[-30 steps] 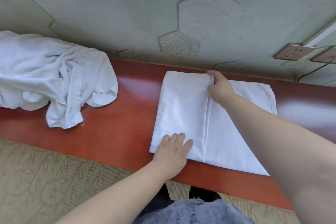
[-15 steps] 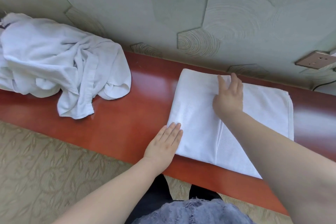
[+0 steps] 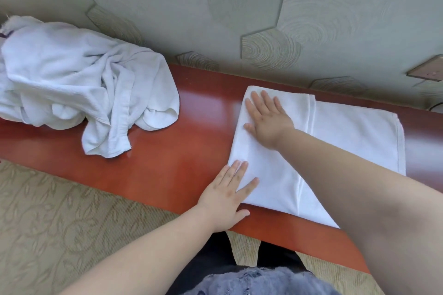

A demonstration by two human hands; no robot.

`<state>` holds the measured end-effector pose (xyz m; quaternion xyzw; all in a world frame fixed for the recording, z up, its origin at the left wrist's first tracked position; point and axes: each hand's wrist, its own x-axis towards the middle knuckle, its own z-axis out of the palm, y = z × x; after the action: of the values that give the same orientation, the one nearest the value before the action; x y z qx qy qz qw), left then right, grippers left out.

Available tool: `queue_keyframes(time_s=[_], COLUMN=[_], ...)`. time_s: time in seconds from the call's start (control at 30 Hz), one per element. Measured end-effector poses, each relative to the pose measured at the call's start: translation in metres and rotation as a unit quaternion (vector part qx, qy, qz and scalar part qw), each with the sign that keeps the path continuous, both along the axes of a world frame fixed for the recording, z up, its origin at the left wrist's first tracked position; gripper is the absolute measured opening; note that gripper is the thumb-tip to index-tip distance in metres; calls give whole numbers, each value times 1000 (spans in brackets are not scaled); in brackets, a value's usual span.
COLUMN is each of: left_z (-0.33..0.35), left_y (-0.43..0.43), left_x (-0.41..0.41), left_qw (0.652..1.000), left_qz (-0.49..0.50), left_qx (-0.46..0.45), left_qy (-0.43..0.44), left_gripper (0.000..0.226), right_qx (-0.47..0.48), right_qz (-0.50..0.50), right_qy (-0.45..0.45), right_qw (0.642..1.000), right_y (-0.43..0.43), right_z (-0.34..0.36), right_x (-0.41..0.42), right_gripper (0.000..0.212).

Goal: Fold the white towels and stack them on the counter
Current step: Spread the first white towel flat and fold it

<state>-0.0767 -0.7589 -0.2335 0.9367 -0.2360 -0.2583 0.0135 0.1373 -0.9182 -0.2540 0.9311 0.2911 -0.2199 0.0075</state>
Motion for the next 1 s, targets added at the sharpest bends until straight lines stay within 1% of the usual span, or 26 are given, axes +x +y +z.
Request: queue_keyframes(time_s=[0.1,0.17,0.2,0.27,0.33,0.37,0.4,0.47,0.57,0.6,0.67,0.73,0.77,0.83,0.93,1.0], left_z=[-4,-4,-3,-1,3,4,4,-1,-18,-23,-28,-29,-29,-27,-22,-18], left_y=[1,0,-1,-4,-10,-15,-21,-32,-44,-47,-49,-50,-49,-49,-51,-56], left_x=[0,1,0,1,7,14,23,44,64,66,66,65,65,65,65,65], left_qw=[1000,1000,1000,1000,1000,1000,999,997,997,997,996,996,996,997,997,997], left_qz=[-1,9,9,4,9,16,27,58,62,59,62,61,56,41,31,13], left_qx=[0,1,4,11,0,-11,-22,-38,4,15,22,19,23,43,65,70], left_qy=[1,8,12,15,14,8,-6,-45,-40,-43,-57,-62,-61,-51,-34,-27], left_gripper=[81,80,80,80,78,75,73,74,91,98,112,121,123,126,128,124], right_qx=[15,25,25,23,41,47,48,45,35,40,74,112,116,92,76,74], right_qz=[21,5,-17,-97,-173,-180,-169,-143,-173,-186,-191,-175,-150,-107,-108,-98], right_qy=[-20,-21,-24,-24,-62,-77,-77,-46,-12,-18,-61,-81,-65,-23,-24,-24], right_qw=[999,999,999,995,982,979,981,988,984,982,977,975,980,990,991,992], right_y=[-17,-27,-31,-40,-55,-65,-76,-94,-100,-97,-87,-83,-85,-96,-122,-140], right_z=[-4,-7,-8,-7,-9,-9,-9,-15,-17,-14,-7,-3,-5,-15,-25,-25], right_x=[-19,-4,7,23,22,15,5,-11,-14,-15,-23,-51,-73,-124,-179,-198], right_gripper=[76,79,80,81,81,80,79,81,81,80,77,77,78,82,81,81])
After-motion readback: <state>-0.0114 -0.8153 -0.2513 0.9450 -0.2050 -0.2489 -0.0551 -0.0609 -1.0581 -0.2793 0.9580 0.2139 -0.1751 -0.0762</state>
